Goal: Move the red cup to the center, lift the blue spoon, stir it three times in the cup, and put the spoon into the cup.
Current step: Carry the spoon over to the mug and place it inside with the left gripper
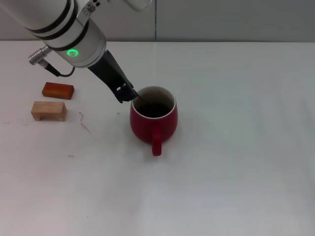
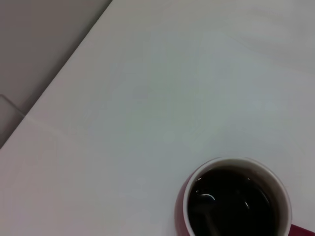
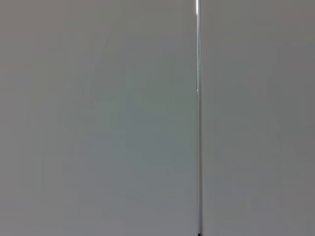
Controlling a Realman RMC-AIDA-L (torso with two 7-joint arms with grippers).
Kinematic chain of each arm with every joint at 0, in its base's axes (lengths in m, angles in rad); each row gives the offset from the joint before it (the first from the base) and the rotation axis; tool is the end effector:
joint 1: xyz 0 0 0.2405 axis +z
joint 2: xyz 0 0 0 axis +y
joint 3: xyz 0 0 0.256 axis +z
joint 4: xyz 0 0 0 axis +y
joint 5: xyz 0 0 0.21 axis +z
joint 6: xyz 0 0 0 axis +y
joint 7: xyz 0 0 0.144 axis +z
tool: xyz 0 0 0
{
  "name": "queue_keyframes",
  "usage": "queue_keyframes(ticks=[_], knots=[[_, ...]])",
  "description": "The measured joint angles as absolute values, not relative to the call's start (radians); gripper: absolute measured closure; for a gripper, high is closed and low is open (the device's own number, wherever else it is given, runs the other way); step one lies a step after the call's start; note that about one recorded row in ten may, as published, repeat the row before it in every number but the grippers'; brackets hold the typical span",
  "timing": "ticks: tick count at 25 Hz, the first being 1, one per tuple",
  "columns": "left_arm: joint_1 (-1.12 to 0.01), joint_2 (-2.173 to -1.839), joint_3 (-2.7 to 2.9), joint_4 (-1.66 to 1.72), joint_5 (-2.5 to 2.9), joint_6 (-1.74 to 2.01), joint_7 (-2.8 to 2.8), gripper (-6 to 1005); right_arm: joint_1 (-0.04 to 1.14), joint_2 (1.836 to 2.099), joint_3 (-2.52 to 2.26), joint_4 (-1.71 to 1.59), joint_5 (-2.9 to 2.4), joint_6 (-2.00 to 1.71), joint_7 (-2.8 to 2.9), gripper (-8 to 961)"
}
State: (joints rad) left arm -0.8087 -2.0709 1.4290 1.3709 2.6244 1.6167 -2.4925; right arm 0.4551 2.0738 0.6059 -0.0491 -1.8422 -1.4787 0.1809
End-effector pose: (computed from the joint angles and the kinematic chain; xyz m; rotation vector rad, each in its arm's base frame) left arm -0.1064 0.3763 -0.0005 -2.6883 -0.5114 0.5709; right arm 0.3459 0.3131 0.0579 -1.3259 0.3338 0.7429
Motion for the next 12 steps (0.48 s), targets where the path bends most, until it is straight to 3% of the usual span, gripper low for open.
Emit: queue_keyframes(ticks=[12], knots=[[-0.808,-2.071,1.431,1.393,2.633,1.669,-2.493,834,0.451,2.074,0.606,-0.049,-1.842,-1.479,0.181,393]])
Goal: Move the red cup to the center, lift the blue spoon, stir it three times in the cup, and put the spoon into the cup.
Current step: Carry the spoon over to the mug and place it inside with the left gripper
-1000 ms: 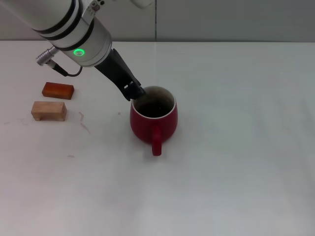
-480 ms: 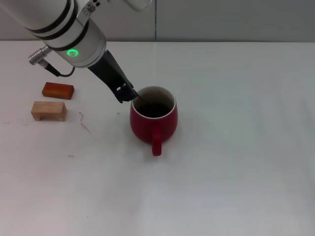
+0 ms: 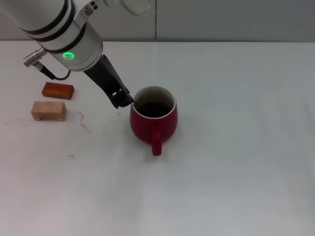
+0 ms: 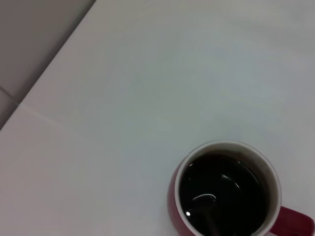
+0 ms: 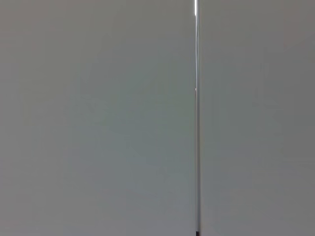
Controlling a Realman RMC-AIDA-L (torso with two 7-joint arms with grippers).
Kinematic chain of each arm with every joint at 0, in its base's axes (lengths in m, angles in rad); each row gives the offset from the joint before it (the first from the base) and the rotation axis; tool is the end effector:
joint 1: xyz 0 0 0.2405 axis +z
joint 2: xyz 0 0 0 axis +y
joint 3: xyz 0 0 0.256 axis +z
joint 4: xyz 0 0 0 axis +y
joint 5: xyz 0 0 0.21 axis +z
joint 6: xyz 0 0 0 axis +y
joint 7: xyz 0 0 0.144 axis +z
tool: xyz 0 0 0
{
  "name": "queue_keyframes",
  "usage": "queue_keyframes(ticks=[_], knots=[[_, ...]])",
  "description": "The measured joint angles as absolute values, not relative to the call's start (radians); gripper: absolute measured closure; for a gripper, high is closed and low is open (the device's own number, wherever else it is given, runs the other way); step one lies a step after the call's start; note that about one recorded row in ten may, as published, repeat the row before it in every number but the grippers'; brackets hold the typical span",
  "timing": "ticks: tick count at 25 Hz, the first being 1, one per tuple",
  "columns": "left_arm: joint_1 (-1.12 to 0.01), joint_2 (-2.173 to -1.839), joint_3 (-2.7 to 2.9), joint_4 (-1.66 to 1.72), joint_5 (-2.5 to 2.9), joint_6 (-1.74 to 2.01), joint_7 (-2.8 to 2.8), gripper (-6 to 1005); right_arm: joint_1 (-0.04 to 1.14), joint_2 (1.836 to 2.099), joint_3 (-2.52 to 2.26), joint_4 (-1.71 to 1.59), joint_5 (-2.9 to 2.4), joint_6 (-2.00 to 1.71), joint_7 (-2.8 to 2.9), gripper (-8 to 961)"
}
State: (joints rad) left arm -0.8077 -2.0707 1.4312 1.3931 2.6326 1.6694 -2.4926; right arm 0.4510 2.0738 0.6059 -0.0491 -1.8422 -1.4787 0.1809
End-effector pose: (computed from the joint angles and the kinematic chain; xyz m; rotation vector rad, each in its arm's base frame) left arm -0.1068 0.3702 0.0023 -2.7000 -0.5113 0.6189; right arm 0.3472 0.3117 0.0579 -1.3249 0.3364 0.7395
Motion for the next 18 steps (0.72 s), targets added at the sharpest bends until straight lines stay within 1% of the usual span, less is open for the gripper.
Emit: queue_keyframes(ticks=[18], knots=[[-0.807,-2.073,1.433,1.397,2.521,1.651,-2.494,835,0.449,2.074,0.606,-0.049,-1.842,-1.480,0.181,394]])
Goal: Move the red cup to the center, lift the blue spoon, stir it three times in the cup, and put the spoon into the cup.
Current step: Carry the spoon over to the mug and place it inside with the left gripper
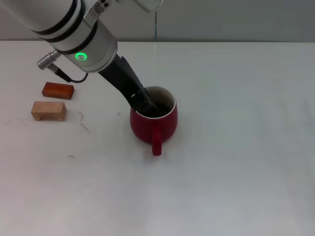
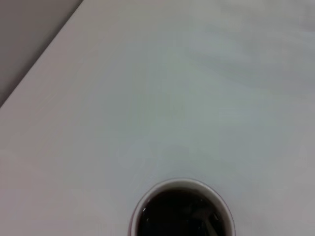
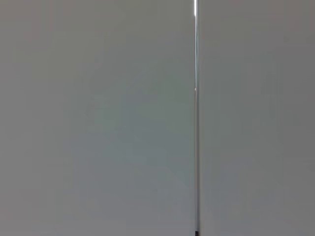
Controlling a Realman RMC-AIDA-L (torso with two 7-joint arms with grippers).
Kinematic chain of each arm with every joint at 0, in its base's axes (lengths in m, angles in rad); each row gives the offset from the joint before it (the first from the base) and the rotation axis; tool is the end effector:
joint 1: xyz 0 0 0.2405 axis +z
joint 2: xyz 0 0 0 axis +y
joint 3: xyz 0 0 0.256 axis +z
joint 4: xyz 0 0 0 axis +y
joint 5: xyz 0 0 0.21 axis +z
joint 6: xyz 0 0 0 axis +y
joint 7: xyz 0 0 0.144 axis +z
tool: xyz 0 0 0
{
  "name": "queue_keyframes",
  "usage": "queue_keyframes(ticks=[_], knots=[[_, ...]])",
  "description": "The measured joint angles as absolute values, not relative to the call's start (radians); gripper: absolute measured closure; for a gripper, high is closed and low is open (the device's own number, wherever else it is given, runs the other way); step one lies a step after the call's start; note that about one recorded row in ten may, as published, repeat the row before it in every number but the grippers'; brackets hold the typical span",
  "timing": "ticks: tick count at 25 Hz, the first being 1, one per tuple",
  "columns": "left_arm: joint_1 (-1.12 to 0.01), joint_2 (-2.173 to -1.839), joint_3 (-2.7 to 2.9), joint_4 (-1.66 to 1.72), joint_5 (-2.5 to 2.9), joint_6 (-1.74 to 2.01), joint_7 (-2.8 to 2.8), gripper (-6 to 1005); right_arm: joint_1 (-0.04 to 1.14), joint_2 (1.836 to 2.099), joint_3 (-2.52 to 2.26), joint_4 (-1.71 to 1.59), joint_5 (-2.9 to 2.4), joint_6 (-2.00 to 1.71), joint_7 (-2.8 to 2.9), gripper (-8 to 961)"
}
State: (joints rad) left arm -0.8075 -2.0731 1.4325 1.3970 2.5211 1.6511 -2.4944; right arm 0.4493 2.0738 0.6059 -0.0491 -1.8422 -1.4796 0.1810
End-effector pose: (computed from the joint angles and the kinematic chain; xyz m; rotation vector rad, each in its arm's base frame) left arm -0.0924 0.3643 -0.0059 -2.7900 -0.5082 0.4953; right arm 0.3476 0.3111 0.0579 -1.3242 0.3368 0.7388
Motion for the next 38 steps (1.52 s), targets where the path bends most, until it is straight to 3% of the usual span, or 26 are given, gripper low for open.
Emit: queue_keyframes(ticks=[38], knots=[[-0.804,-2.072,1.482,1.441,2.624,1.680,-2.510,835,0.446,2.074,0.606,-0.049,-1.842,-1.480,0.181,395]])
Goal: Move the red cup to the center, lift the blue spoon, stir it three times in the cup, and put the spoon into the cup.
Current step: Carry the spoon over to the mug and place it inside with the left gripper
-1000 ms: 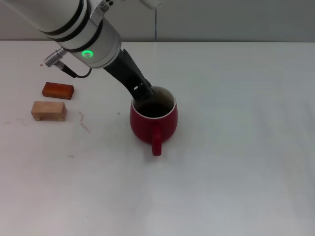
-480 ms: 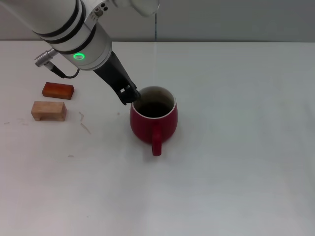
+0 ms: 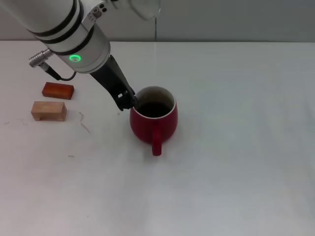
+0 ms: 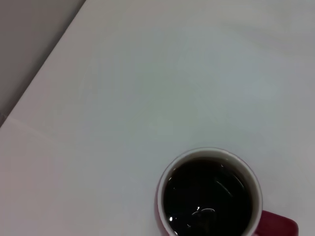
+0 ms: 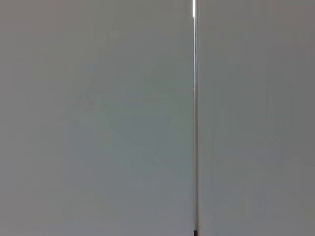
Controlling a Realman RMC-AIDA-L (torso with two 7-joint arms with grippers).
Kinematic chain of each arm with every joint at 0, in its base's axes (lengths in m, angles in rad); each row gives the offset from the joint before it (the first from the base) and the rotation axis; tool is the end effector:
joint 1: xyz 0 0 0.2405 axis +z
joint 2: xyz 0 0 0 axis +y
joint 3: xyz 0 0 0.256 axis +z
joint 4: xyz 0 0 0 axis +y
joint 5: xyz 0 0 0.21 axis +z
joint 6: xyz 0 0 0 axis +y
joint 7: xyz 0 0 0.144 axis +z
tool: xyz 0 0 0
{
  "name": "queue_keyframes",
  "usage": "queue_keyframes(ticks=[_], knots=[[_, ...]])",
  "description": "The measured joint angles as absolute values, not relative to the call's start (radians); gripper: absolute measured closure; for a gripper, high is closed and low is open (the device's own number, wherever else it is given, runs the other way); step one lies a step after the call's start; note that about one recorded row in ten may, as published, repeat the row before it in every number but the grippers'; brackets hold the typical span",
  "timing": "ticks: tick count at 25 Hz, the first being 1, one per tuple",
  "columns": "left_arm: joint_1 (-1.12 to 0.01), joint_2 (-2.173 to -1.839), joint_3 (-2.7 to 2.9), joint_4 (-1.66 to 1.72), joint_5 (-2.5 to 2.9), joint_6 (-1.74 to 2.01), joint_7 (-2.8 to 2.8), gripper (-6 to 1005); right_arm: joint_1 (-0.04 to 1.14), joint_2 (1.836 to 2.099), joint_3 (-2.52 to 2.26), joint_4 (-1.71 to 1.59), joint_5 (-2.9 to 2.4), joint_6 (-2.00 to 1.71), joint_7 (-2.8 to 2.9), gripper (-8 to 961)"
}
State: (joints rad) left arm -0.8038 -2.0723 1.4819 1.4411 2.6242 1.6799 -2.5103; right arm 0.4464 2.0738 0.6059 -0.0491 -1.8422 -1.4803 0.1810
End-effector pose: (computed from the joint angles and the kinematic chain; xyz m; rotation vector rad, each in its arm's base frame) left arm -0.0967 0.3628 -0.0020 -2.7128 -0.4472 0.6306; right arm 0.3485 0.3100 0.0580 -1.3233 0.3381 0.7368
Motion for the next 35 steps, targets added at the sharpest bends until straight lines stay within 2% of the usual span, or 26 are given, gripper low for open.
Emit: queue_keyframes(ticks=[35], knots=[[-0.801,-2.072,1.476,1.405,2.536,1.544,-2.506,836,0.441,2.072,0.606,-0.051,-1.842,-1.494,0.181,395]])
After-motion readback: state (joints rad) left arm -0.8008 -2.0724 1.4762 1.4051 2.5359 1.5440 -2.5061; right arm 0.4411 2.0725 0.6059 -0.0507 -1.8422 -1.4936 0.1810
